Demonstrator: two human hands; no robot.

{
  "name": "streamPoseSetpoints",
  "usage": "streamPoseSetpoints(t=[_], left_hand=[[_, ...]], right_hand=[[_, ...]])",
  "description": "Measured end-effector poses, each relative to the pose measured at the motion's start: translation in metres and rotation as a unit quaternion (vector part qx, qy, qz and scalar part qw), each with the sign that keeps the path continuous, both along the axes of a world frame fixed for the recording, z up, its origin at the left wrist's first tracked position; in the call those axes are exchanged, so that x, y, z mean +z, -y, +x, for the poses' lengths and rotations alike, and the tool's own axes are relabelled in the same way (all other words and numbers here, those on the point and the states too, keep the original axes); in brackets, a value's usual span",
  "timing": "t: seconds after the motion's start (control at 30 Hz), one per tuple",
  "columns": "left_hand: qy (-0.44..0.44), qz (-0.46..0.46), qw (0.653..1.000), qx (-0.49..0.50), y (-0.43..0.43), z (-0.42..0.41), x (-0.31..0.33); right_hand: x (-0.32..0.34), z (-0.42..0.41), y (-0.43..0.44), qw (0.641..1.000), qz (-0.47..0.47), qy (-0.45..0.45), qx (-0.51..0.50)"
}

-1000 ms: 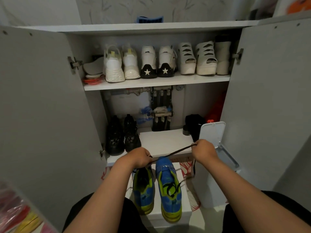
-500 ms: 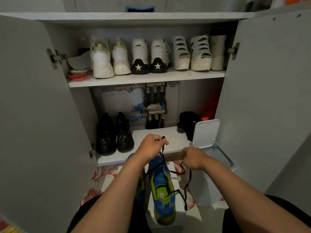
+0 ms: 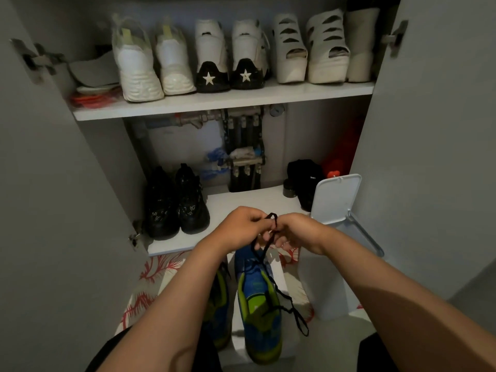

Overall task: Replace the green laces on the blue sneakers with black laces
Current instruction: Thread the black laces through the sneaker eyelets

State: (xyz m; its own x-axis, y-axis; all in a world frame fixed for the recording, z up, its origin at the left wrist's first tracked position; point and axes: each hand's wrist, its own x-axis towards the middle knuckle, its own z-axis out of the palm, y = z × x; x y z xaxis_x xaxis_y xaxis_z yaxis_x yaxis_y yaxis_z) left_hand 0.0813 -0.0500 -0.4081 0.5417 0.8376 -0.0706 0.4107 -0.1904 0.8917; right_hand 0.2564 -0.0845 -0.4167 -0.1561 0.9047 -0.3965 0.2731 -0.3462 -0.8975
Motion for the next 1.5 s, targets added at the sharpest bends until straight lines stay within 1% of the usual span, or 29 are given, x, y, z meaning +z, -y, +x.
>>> streamPoseSetpoints(t=[0.13, 0.17, 0.23, 0.27, 0.3, 0.33, 0.37, 0.43, 0.47, 0.53, 0.6, 0.63, 0.67, 0.77, 0.8, 0.83, 0.87, 0.97, 1.07, 1.13, 1.2, 1.3, 1.4, 1.47, 1.5], left_hand=[[0.014, -0.035, 0.999, 0.004, -0.012, -0.005, -0.001], [0.007, -0.058, 0.998, -0.011, -0.014, -0.007, 0.000], [-0.021, -0.124, 0.990, -0.060, -0.015, -0.010, 0.003], [-0.045, -0.161, 0.982, -0.086, -0.014, -0.010, 0.003], [-0.074, -0.195, 0.972, -0.107, -0.013, -0.009, 0.003], [-0.103, -0.223, 0.961, -0.126, -0.011, -0.008, 0.002], [-0.126, -0.243, 0.951, -0.141, -0.009, -0.007, 0.002], [-0.140, -0.262, 0.943, -0.147, -0.008, -0.005, -0.001], [-0.132, -0.259, 0.948, -0.130, -0.008, -0.003, -0.001], [-0.096, -0.203, 0.974, -0.041, -0.010, 0.000, -0.002], [-0.079, -0.079, 0.991, 0.070, -0.014, -0.001, -0.002], [-0.077, -0.017, 0.992, 0.097, -0.016, -0.003, -0.002], [-0.066, 0.013, 0.994, 0.091, -0.018, -0.004, -0.003], [0.002, -0.025, 1.000, 0.008, -0.019, -0.003, -0.006], [0.006, -0.014, 1.000, 0.000, -0.019, -0.002, -0.006], [-0.001, 0.011, 1.000, 0.001, -0.020, -0.001, -0.006], [-0.010, 0.026, 1.000, 0.007, -0.021, -0.001, -0.006], [-0.051, 0.004, 0.998, 0.022, -0.027, -0.008, -0.008], [-0.100, -0.024, 0.995, 0.016, -0.032, -0.017, -0.012], [-0.120, -0.034, 0.992, 0.021, -0.037, -0.023, -0.013], [-0.125, -0.047, 0.991, 0.027, -0.041, -0.030, -0.015], [-0.111, -0.092, 0.989, 0.021, -0.045, -0.039, -0.021], [-0.155, -0.071, 0.985, 0.037, -0.047, -0.044, -0.024], [-0.155, -0.054, 0.985, 0.045, -0.046, -0.044, -0.026], [-0.151, -0.042, 0.987, 0.041, -0.045, -0.043, -0.026]], right_hand=[[-0.009, 0.007, -0.010, 0.990, 0.058, 0.130, 0.001], [-0.011, 0.009, -0.013, 0.983, 0.075, 0.170, -0.006], [-0.017, 0.014, -0.020, 0.956, 0.122, 0.266, -0.033], [-0.018, 0.015, -0.023, 0.943, 0.142, 0.298, -0.049], [-0.018, 0.015, -0.024, 0.937, 0.153, 0.308, -0.065], [-0.017, 0.014, -0.025, 0.940, 0.155, 0.292, -0.077], [-0.016, 0.012, -0.027, 0.952, 0.148, 0.252, -0.094], [-0.010, 0.004, -0.027, 0.975, 0.124, 0.130, -0.130], [-0.007, 0.000, -0.026, 0.980, 0.116, 0.077, -0.143], [-0.001, -0.006, -0.024, 0.983, 0.115, 0.015, -0.143], [0.005, -0.010, -0.021, 0.986, 0.112, -0.013, -0.125], [0.008, -0.012, -0.019, 0.987, 0.106, -0.032, -0.116], [0.009, -0.013, -0.018, 0.987, 0.096, -0.065, -0.111], [0.008, -0.014, -0.018, 0.972, 0.055, -0.204, -0.104], [0.007, -0.013, -0.019, 0.965, 0.042, -0.238, -0.103], [0.006, -0.012, -0.020, 0.962, 0.036, -0.251, -0.103], [0.006, -0.011, -0.021, 0.963, 0.038, -0.244, -0.107], [0.001, -0.008, -0.025, 0.977, 0.074, -0.160, -0.117], [-0.005, -0.005, -0.028, 0.989, 0.104, -0.036, -0.096], [-0.009, -0.003, -0.030, 0.987, 0.123, 0.041, -0.092], [-0.015, -0.001, -0.033, 0.980, 0.139, 0.110, -0.095], [-0.025, 0.004, -0.035, 0.972, 0.132, 0.179, -0.080], [-0.031, 0.009, -0.036, 0.955, 0.116, 0.264, -0.069], [-0.033, 0.010, -0.034, 0.933, 0.106, 0.339, -0.048], [-0.033, 0.008, -0.032, 0.919, 0.102, 0.379, -0.022]])
